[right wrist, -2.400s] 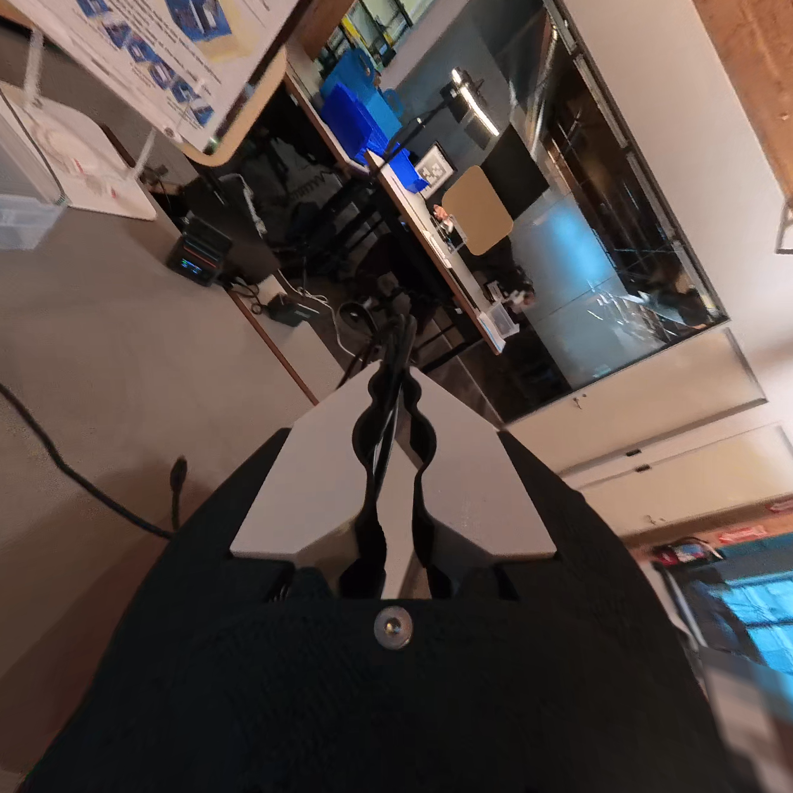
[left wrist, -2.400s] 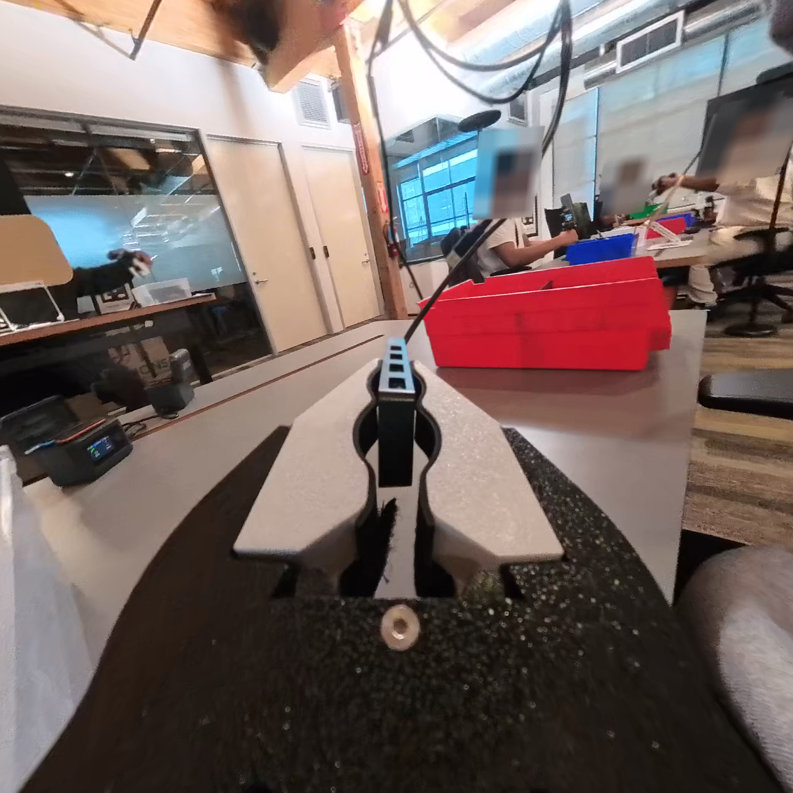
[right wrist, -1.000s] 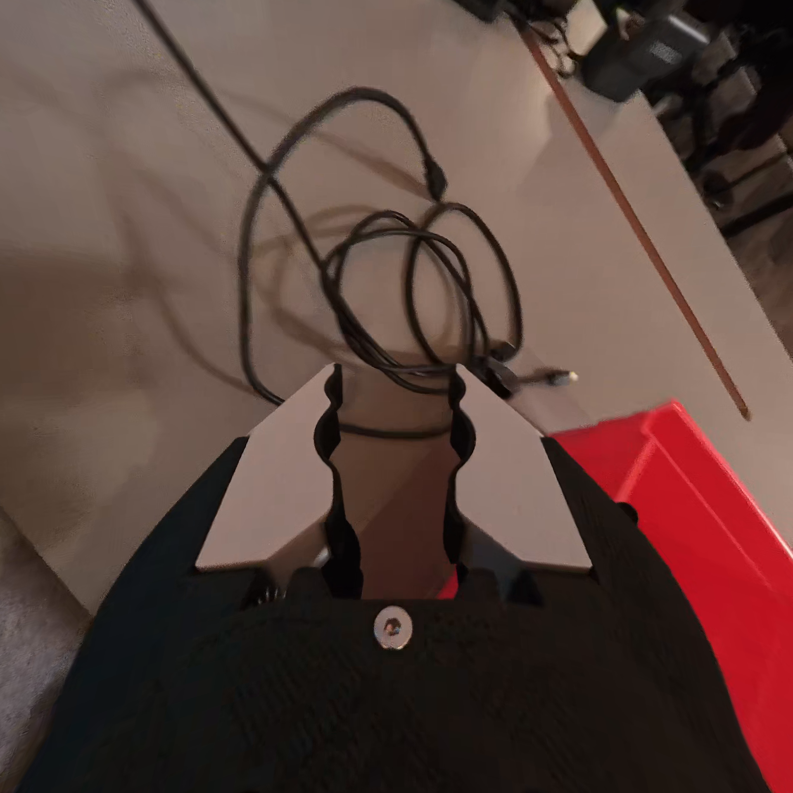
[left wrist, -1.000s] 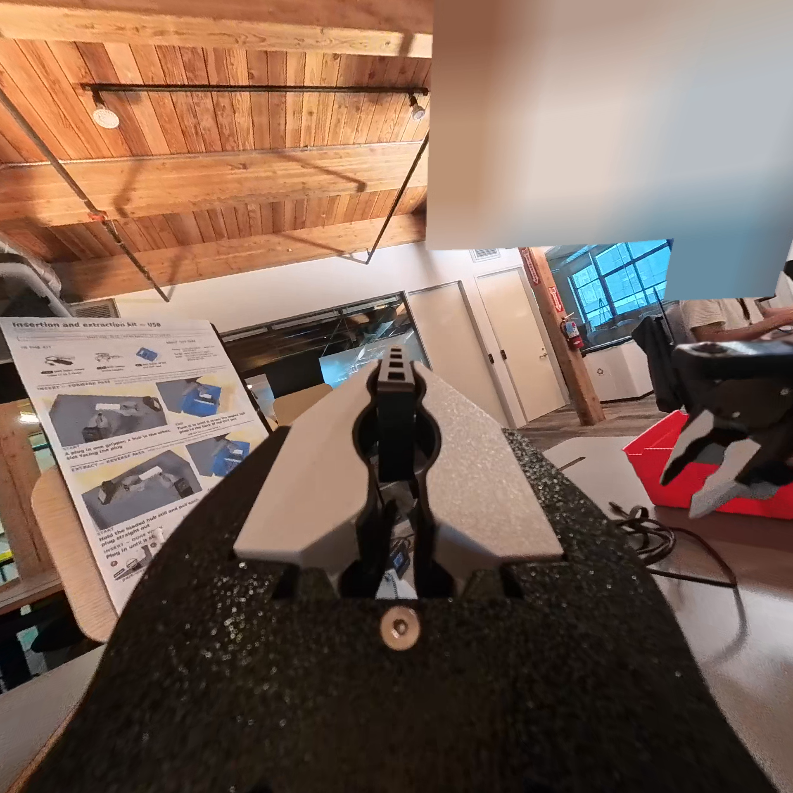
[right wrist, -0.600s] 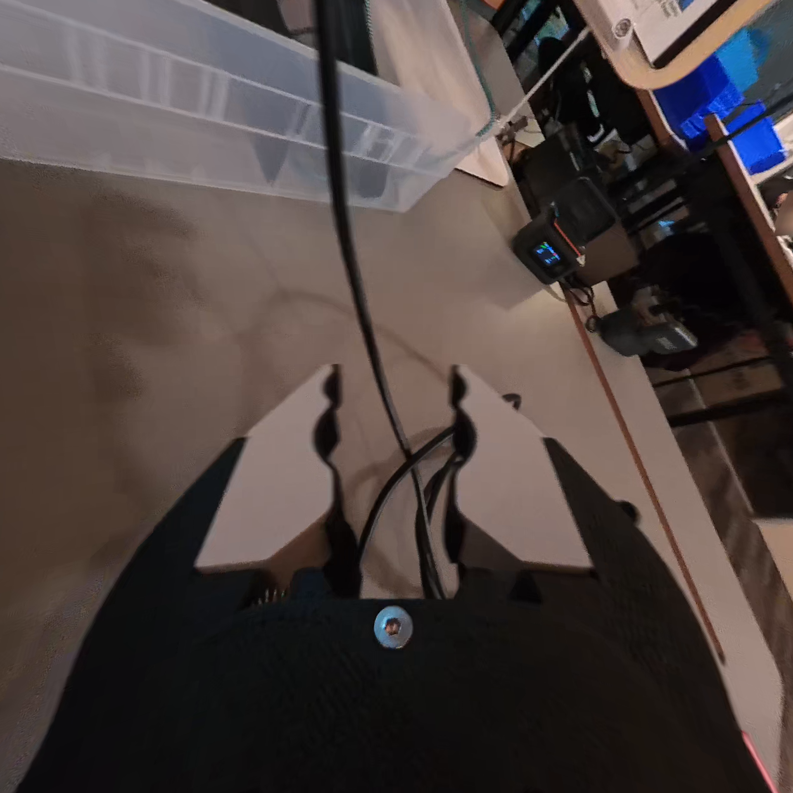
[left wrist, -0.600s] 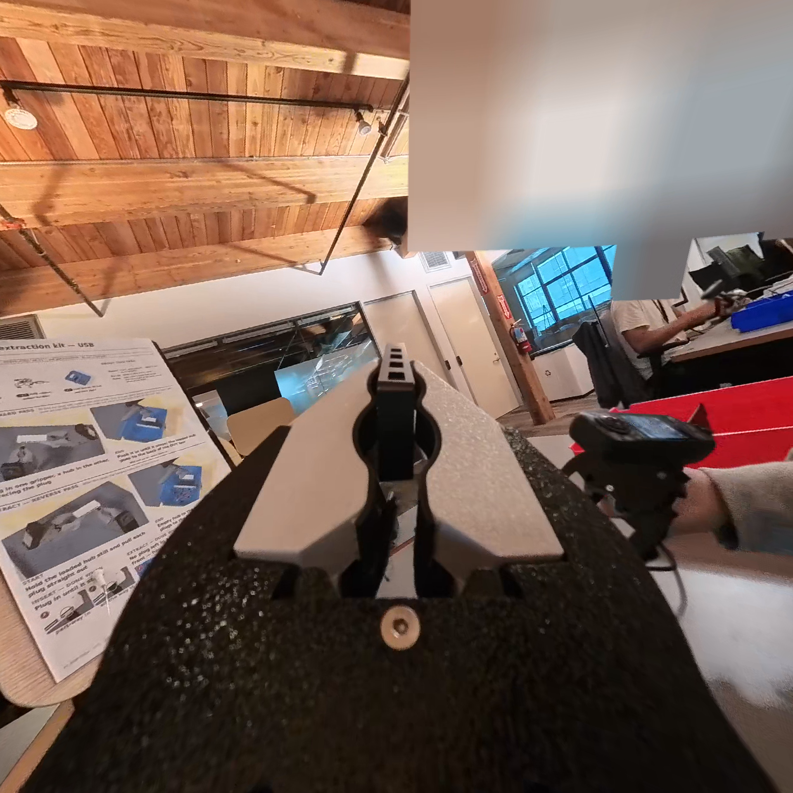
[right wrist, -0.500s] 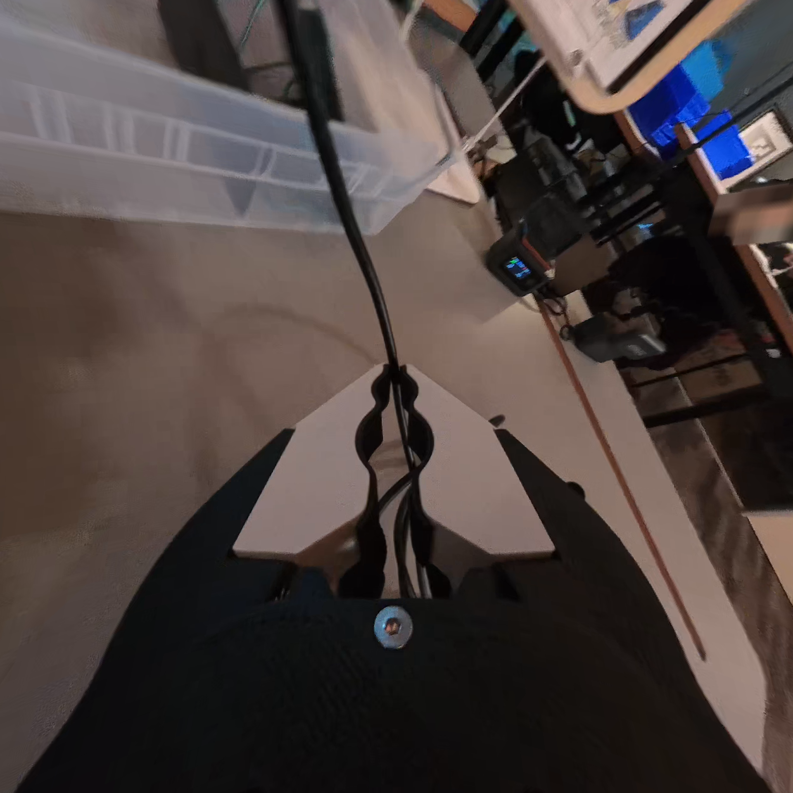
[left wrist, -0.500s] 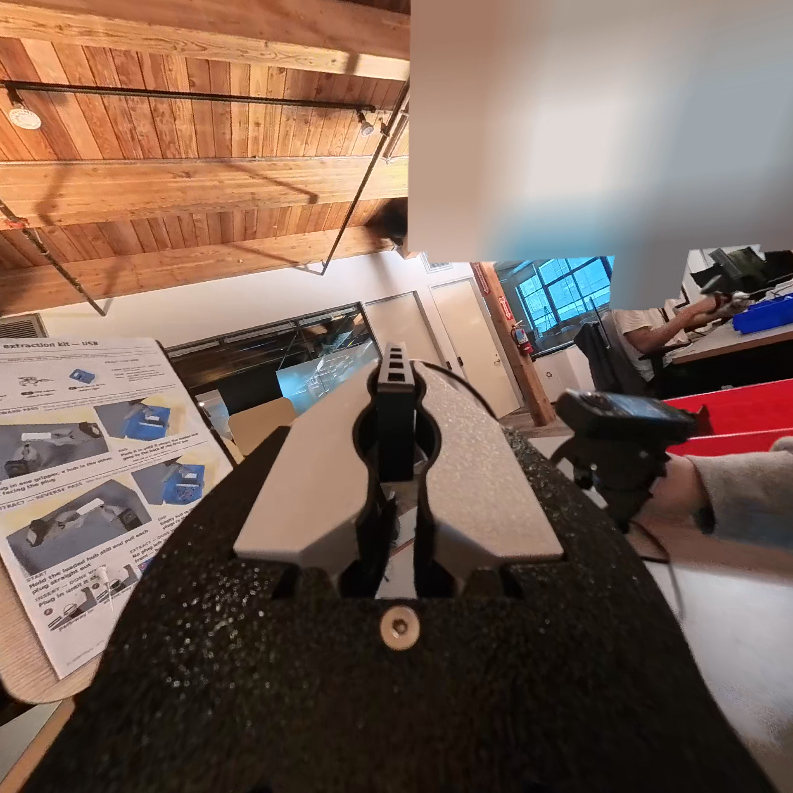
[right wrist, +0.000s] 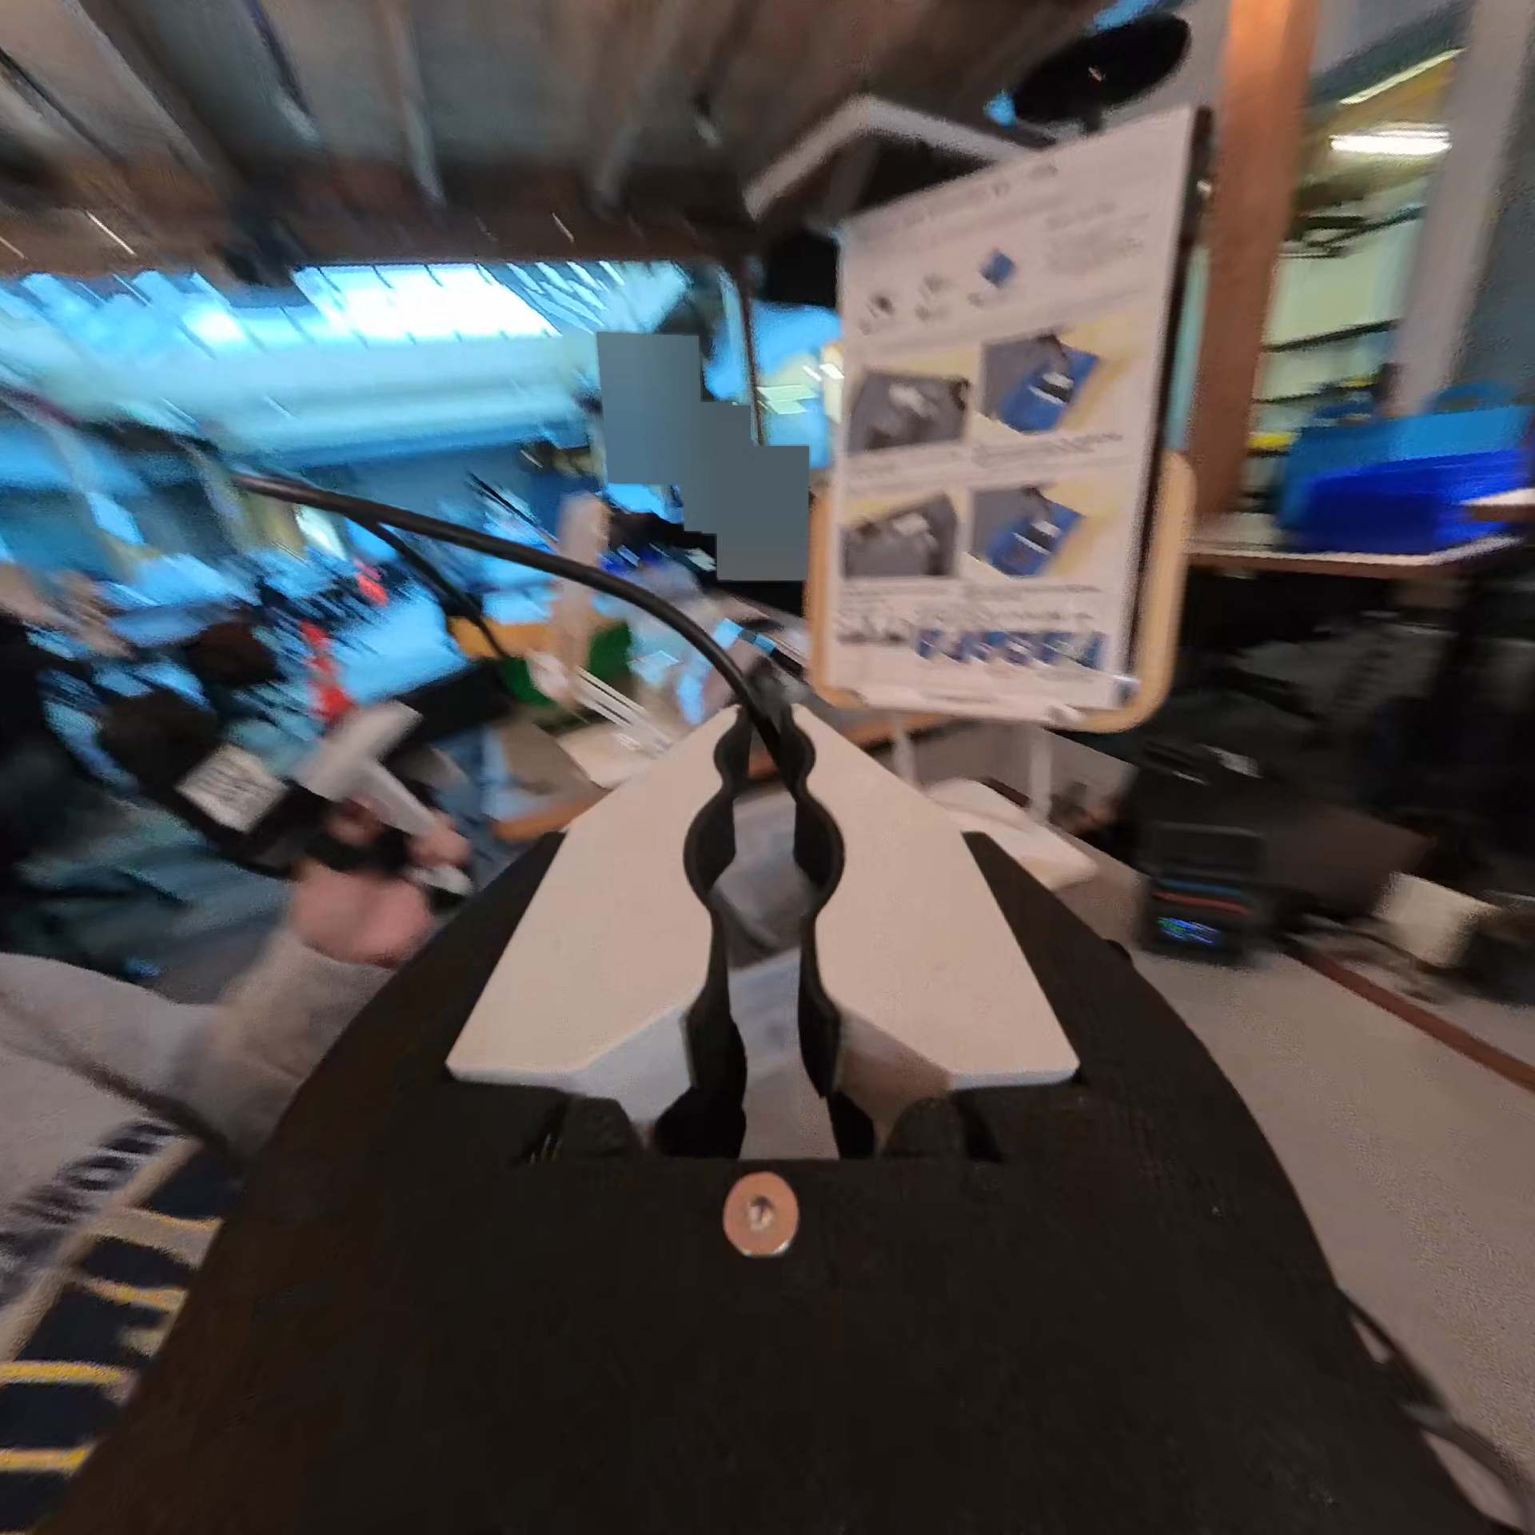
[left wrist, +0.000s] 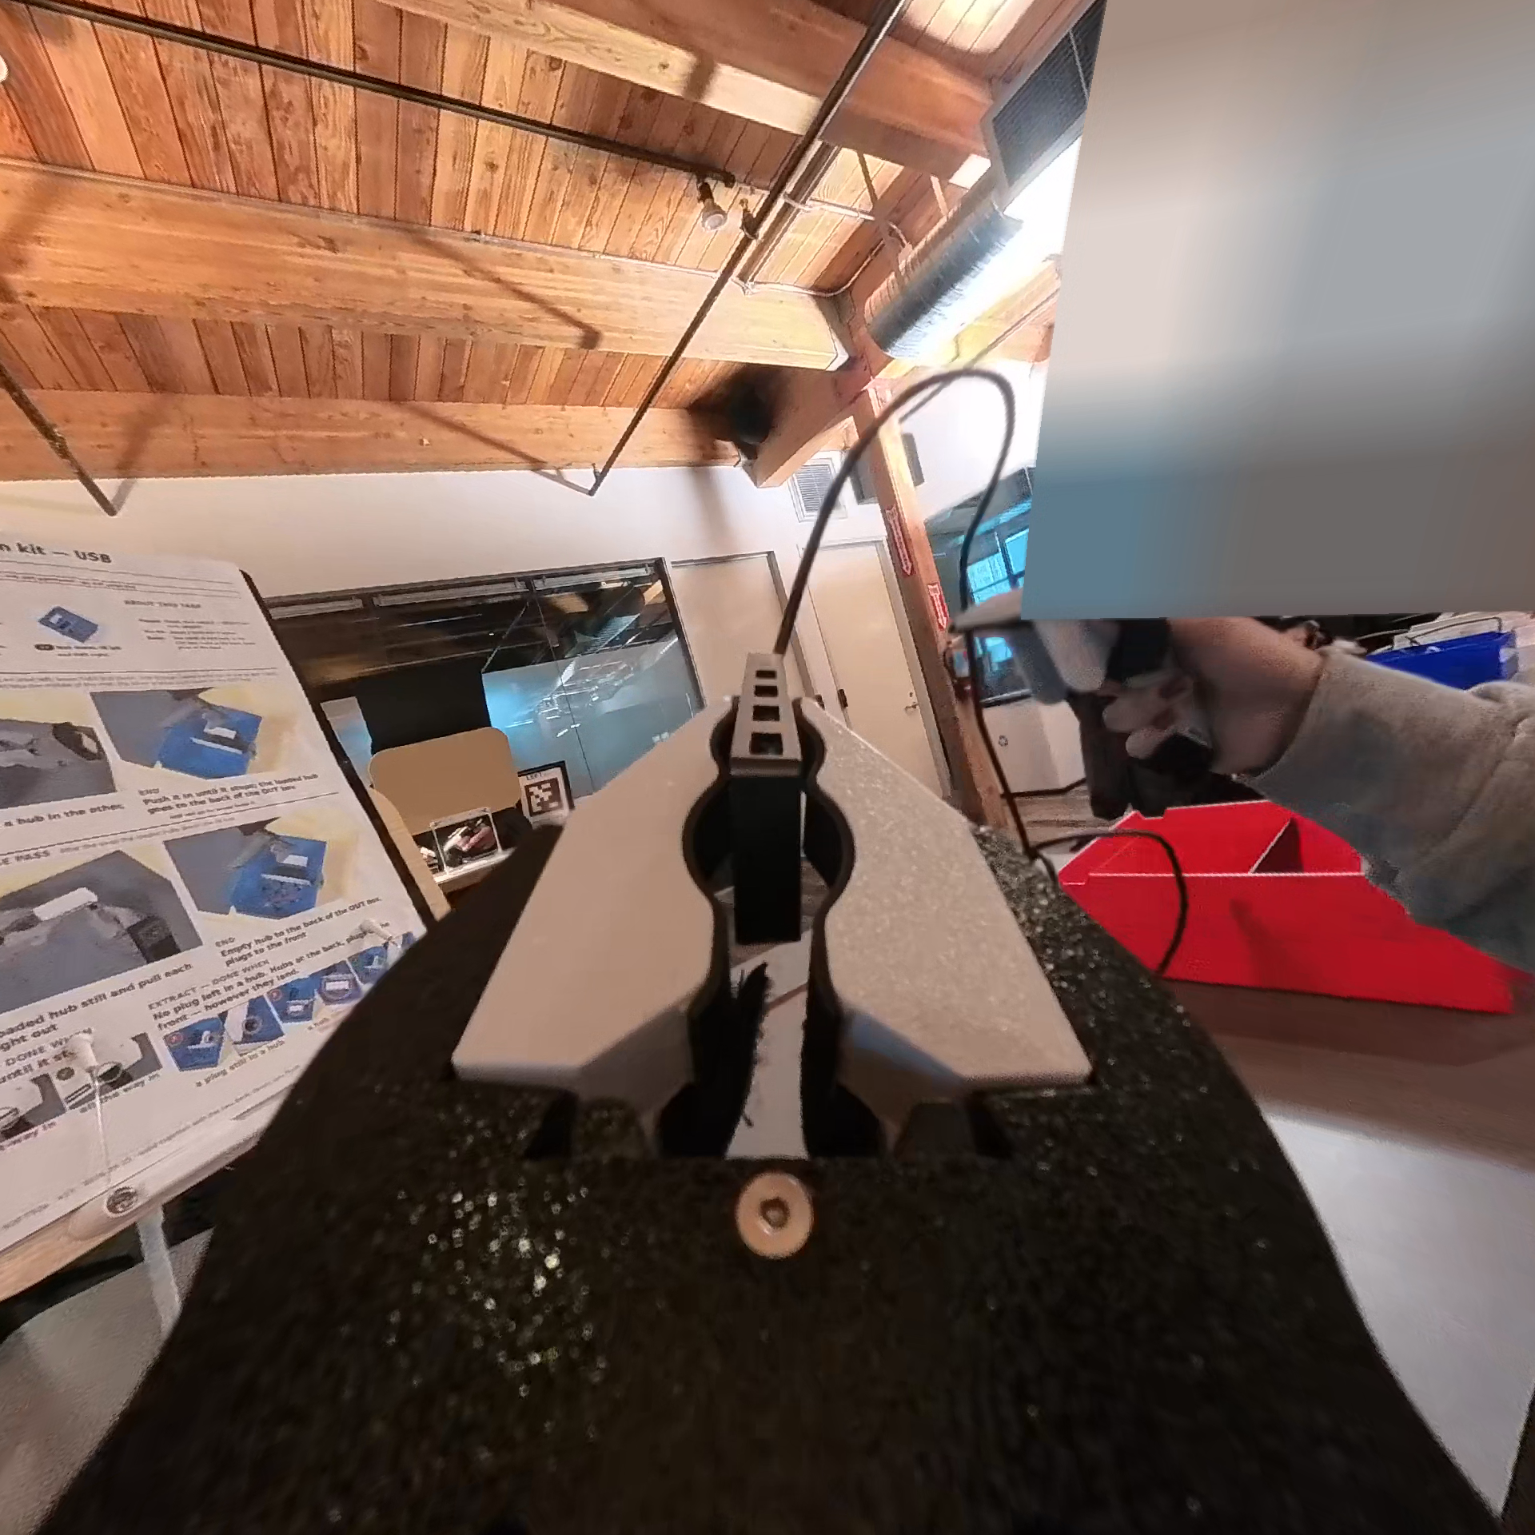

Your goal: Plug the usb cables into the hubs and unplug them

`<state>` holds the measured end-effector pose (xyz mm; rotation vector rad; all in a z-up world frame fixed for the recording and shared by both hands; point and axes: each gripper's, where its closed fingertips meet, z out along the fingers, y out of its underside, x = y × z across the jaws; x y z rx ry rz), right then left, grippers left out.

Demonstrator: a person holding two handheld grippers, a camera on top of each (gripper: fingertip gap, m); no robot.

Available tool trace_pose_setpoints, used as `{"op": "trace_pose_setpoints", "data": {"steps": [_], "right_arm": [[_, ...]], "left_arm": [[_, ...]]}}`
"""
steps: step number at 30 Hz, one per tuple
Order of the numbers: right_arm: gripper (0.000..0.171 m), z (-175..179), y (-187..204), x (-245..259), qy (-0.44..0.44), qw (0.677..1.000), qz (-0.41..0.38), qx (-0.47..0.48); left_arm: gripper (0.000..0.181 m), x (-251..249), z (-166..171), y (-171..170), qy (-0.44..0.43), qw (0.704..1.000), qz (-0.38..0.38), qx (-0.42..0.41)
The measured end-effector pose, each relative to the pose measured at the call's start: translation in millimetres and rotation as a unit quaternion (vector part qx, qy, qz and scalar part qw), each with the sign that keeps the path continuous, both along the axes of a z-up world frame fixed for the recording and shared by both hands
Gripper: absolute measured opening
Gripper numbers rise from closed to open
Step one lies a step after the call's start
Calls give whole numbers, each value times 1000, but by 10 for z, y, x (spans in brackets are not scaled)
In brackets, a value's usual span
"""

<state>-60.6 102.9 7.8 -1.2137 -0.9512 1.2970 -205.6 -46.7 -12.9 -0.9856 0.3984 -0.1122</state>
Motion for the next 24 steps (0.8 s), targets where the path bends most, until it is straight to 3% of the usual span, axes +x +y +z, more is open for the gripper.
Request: {"op": "trace_pose_setpoints", "data": {"steps": [3, 5, 12, 18, 24], "right_arm": [[4, 169, -91, 126, 70, 992, 77, -75], [3, 136, -44, 167, 74, 990, 76, -92], [1, -153, -8, 120, 2, 999, 19, -46], [1, -422, -55, 27, -86, 996, -12, 6], [1, -355, 147, 184, -114, 976, -147, 116]], "left_arm": [[8, 25, -35, 35, 3, 1000, -4, -10], [8, 55, -74, 74, 8, 1000, -11, -24], [8, 287, -424, 348, 19, 986, -83, -144], [13, 621, -977, 608, 43, 944, -142, -295], [18, 986, -1393, 675, 65, 900, -193, -386]]}}
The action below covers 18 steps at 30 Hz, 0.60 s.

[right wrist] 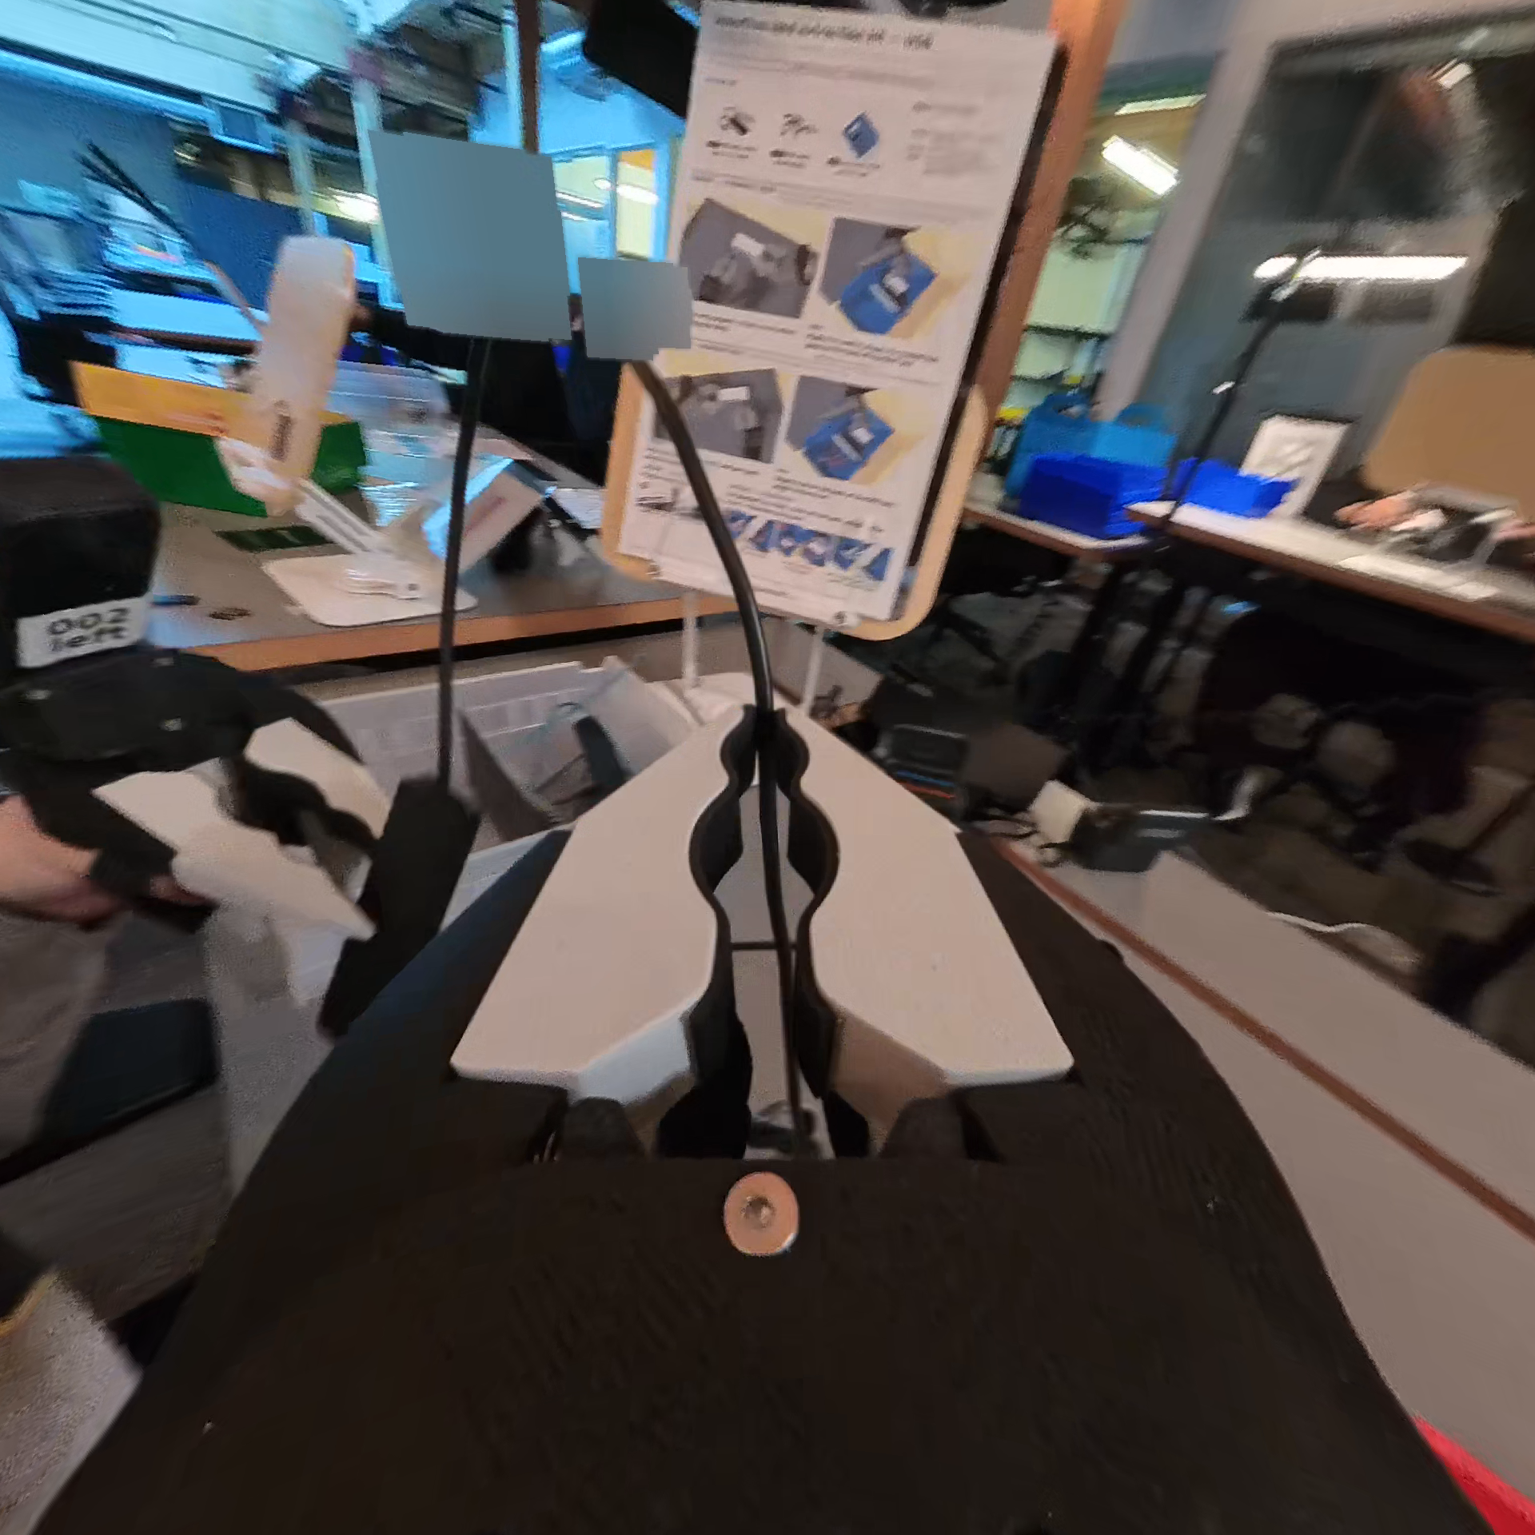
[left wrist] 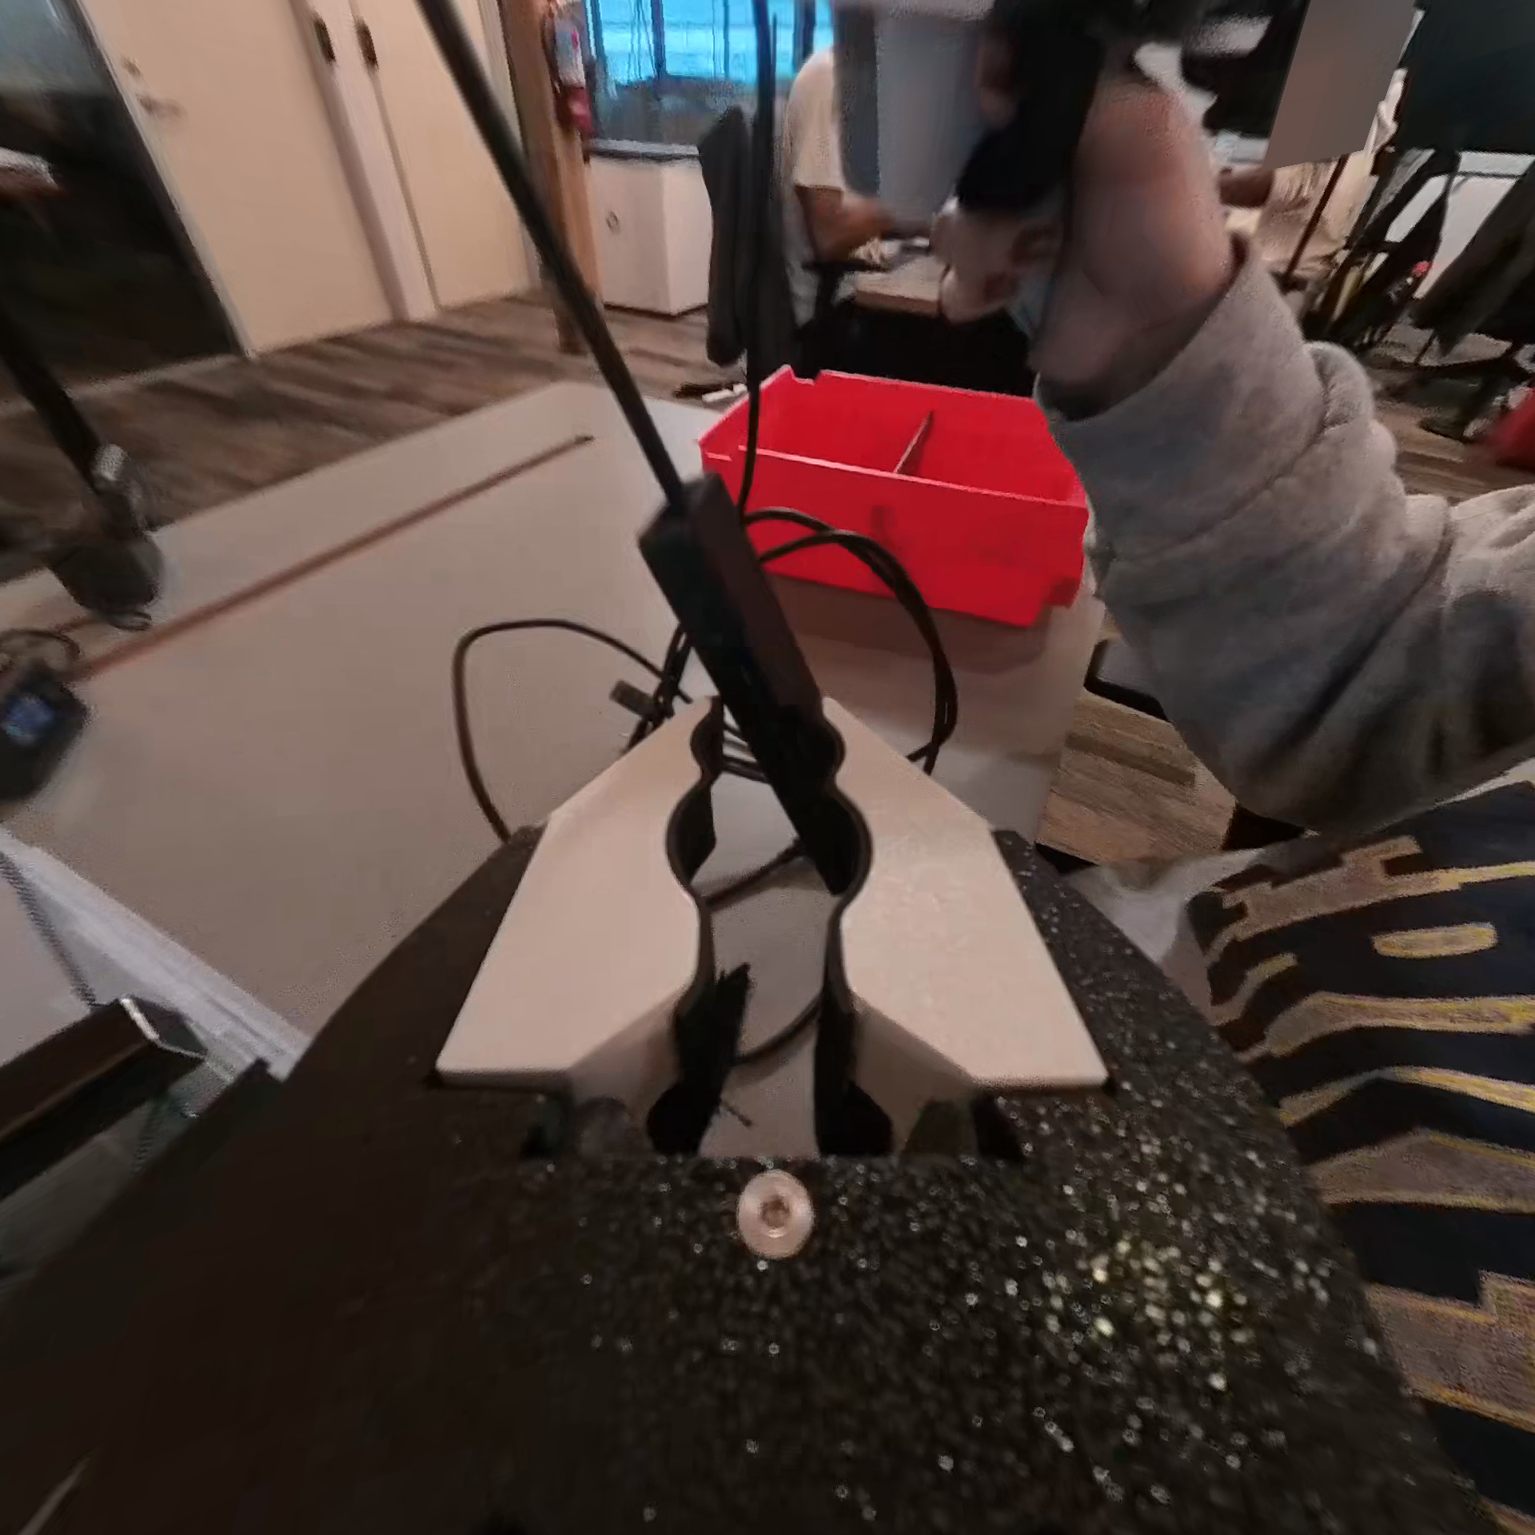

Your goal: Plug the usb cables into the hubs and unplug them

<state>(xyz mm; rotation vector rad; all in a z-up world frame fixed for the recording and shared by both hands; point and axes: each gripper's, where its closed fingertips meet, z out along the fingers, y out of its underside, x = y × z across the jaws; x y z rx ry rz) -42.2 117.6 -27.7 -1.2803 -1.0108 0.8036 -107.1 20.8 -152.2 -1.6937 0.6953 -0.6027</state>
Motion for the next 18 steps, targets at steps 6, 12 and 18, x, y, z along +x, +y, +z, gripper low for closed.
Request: {"op": "trace_pose_setpoints", "data": {"steps": [6, 12, 18], "right_arm": [[1, 310, -90, 78, 8, 996, -38, 83], [1, 224, -276, -149, -70, 989, -13, 130], [1, -452, -725, -518, -227, 955, 106, 160]], "left_arm": [[44, 31, 47, 39, -10, 1000, 15, 12], [54, -106, 292, 49, -34, 995, 61, 75], [57, -176, 572, -53, 12, 974, 111, 195]]}}
